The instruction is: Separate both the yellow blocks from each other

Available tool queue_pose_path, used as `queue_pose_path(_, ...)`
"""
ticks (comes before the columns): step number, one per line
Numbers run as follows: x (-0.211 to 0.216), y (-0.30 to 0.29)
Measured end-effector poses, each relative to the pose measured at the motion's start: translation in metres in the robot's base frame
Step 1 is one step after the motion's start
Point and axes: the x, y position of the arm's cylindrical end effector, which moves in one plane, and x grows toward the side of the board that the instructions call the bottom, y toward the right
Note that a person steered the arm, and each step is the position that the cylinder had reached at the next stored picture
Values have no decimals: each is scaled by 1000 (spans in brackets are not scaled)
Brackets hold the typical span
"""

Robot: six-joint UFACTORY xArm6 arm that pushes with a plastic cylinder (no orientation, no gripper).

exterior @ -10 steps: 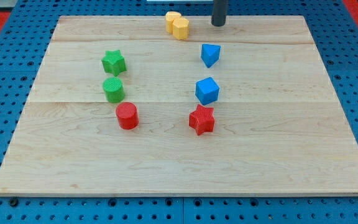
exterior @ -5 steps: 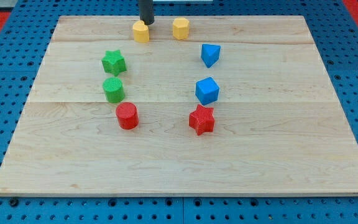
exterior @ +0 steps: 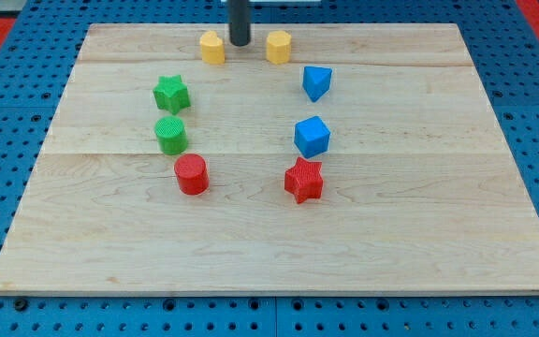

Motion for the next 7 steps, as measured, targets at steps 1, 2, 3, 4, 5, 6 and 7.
queue_pose_path(1,10,-1)
queue_pose_path(2,29,-2)
queue_pose_path(3,30,1)
queue_pose_path(4,30,18)
queue_pose_path(5,31,25)
queue_pose_path(6,32,55)
queue_pose_path(7,32,103)
